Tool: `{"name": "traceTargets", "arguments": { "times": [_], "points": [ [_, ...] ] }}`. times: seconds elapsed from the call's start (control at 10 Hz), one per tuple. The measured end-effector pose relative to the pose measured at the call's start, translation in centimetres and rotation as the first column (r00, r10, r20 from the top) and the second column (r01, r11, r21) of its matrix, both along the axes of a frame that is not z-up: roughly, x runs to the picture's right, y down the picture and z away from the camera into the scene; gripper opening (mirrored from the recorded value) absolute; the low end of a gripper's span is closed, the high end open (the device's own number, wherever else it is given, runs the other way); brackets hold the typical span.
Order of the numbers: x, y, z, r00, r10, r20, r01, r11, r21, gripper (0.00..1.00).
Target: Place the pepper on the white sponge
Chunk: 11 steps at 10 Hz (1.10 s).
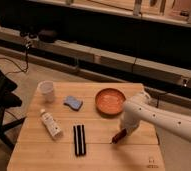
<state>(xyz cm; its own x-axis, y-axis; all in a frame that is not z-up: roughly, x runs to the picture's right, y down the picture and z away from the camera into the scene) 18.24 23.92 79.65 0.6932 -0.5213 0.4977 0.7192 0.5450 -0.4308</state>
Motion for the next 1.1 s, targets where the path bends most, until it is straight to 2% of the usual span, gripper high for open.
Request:
{"name": "traceTargets", "arguments": {
  "times": [0.3,0.8,1.1],
  "points": [
    [-1.8,-2.9,-0.1,0.998,-0.039,0.041,0.039,0.9992,0.008,0.0],
    [-3.0,-4.7,0.9,0.994,-0.084,0.066,0.082,0.9963,0.026,0.0],
    [-4.1,-6.8,1.8,0.99,-0.114,0.088,0.111,0.9931,0.037,0.0]
  ]
}}
